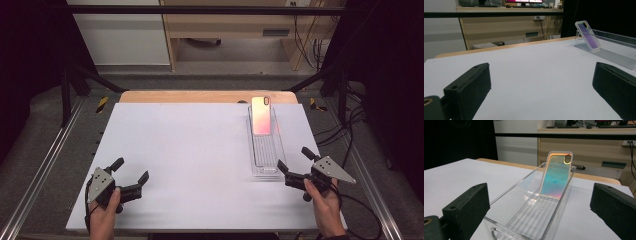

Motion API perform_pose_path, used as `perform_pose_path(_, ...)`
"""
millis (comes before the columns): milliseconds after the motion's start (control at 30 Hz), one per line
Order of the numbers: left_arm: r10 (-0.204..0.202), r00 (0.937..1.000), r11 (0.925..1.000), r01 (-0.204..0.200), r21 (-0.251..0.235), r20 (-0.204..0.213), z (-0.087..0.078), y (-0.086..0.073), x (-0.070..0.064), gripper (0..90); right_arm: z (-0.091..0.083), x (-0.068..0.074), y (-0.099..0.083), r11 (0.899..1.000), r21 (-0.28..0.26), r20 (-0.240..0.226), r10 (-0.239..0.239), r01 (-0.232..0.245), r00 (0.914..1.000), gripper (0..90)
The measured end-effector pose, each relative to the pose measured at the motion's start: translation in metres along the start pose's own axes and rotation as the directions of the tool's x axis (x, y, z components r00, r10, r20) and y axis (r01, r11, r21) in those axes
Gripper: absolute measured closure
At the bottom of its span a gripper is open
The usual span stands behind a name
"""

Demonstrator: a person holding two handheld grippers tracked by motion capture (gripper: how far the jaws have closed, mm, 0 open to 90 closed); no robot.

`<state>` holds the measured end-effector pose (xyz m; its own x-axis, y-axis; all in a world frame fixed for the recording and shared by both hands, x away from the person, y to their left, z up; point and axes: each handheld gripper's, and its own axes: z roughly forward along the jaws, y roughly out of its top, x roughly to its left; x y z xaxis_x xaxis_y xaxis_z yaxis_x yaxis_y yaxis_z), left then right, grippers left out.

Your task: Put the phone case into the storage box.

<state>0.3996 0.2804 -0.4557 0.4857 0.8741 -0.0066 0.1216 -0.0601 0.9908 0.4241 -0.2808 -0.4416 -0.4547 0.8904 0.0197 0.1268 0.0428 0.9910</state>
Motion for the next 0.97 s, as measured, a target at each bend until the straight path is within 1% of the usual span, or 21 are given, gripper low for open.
perform_pose_path(100, 0.001, 1.0000, 1.0000, -0.001, 0.000, 0.000, 0.000, 0.000, 0.000, 1.2, 0.001, 0.002, -0.001, 1.000, 0.002, -0.008, -0.010, 0.010, 0.9999, 2.9)
perform_pose_path(233, 0.003, 1.0000, 1.0000, -0.003, 0.002, 0.003, 0.001, 0.000, -0.001, 1.2, 0.003, 0.005, -0.002, 1.000, -0.009, -0.016, -0.004, 0.004, 0.9999, 3.0)
perform_pose_path(467, 0.003, 1.0000, 1.0000, -0.003, 0.003, 0.004, 0.001, 0.000, 0.000, 1.2, 0.007, 0.011, -0.004, 1.000, 0.004, -0.031, -0.005, 0.005, 0.9995, 3.4)
perform_pose_path(600, 0.004, 1.0000, 1.0000, -0.004, 0.003, 0.008, 0.001, -0.001, 0.000, 1.2, 0.009, 0.015, -0.006, 0.999, 0.018, -0.043, -0.027, 0.028, 0.9987, 3.7)
perform_pose_path(700, 0.005, 0.9999, 1.0000, -0.005, 0.002, 0.012, 0.001, -0.001, 0.000, 1.2, 0.011, 0.018, -0.007, 0.999, 0.023, -0.048, -0.032, 0.033, 0.9983, 4.1)
perform_pose_path(767, 0.008, 0.9998, 1.0000, -0.008, -0.004, 0.019, 0.001, -0.001, -0.002, 1.3, 0.013, 0.019, -0.008, 0.998, 0.033, -0.050, -0.054, 0.055, 0.9973, 4.1)
perform_pose_path(867, 0.011, 0.9996, 0.9999, -0.011, -0.006, 0.024, 0.003, 0.000, -0.002, 1.3, 0.016, 0.021, -0.010, 0.996, 0.047, -0.050, -0.074, 0.076, 0.9960, 4.1)
perform_pose_path(967, 0.014, 0.9996, 0.9999, -0.014, 0.000, 0.023, 0.004, -0.001, -0.003, 1.3, 0.014, 0.021, -0.011, 0.996, 0.047, -0.050, -0.073, 0.075, 0.9961, 4.1)
